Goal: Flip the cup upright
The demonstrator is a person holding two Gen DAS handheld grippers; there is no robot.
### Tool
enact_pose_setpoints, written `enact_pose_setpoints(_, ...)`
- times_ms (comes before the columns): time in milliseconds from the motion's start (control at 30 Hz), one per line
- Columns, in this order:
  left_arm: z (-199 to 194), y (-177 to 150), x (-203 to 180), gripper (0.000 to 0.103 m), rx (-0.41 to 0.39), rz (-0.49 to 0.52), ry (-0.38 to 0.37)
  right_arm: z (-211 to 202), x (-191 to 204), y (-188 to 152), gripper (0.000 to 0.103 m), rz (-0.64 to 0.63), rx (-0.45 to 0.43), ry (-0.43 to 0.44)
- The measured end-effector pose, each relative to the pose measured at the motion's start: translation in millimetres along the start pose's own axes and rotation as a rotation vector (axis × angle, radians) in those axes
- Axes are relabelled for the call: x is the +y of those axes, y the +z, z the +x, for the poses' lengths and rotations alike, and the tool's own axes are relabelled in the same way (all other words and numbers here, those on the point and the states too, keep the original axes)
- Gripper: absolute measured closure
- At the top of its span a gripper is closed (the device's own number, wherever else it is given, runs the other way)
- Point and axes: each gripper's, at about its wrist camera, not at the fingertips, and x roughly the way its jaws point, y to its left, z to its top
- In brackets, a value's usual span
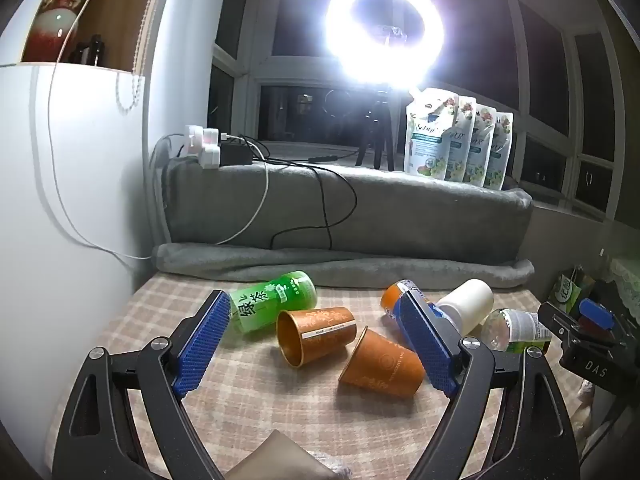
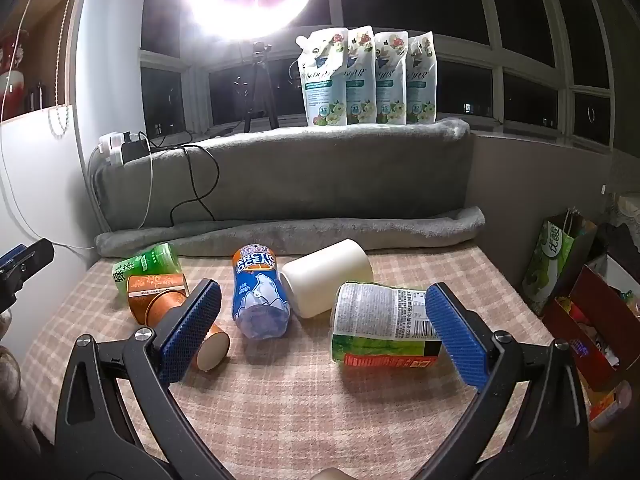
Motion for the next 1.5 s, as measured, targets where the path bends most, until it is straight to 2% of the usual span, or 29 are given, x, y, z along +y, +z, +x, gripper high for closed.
enact_pose_setpoints(533,-0.1,-0.1,0.0,0.016,0.003,0.002,0.002,-0.6,-2.2,5.6,0.000,0.000,-0.020,-0.007)
enact_pose_setpoints(1033,-4.2,0.4,3.3,0.016,0.001,0.004,0.006,-9.7,0.9,14.0,0.000,-0.019,-0.086,-0.033)
enact_pose_setpoints(1500,-1.6,-1.0,3.3,0.016,-0.030,0.026,0.052,-13.3,-4.4,29.2,0.000,-0.014,-0.144,-0.059)
